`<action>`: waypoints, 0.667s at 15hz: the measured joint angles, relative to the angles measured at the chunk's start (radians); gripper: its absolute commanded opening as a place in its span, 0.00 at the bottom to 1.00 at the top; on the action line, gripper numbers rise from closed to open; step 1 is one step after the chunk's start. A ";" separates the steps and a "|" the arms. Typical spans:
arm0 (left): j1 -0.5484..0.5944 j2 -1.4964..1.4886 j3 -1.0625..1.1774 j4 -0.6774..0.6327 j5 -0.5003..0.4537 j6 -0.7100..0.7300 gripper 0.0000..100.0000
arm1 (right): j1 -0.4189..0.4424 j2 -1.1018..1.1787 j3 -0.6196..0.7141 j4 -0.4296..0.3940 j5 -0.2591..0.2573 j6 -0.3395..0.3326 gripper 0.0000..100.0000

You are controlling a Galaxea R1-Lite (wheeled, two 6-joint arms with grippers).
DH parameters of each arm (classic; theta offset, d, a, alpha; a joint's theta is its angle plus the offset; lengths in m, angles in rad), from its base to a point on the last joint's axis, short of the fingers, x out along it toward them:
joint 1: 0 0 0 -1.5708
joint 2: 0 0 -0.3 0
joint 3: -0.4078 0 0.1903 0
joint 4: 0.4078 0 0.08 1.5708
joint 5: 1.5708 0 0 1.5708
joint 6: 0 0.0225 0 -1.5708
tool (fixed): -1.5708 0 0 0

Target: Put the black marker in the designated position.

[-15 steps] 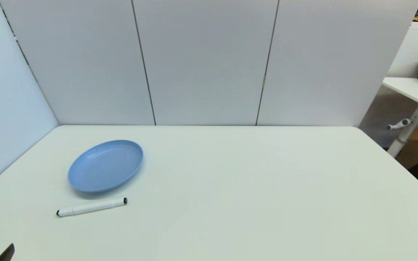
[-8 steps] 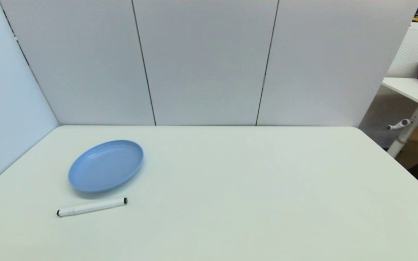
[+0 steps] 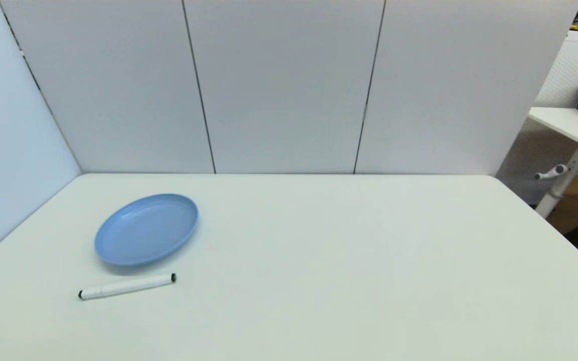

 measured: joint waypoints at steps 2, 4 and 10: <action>0.000 0.000 0.000 0.000 0.000 0.000 1.00 | 0.000 0.000 0.000 0.000 0.000 0.000 1.00; 0.000 0.000 0.000 0.000 0.000 0.000 1.00 | 0.000 0.000 0.000 0.000 0.000 0.000 1.00; 0.000 0.000 0.000 0.000 0.000 0.000 1.00 | 0.000 0.000 0.001 -0.001 -0.002 -0.004 1.00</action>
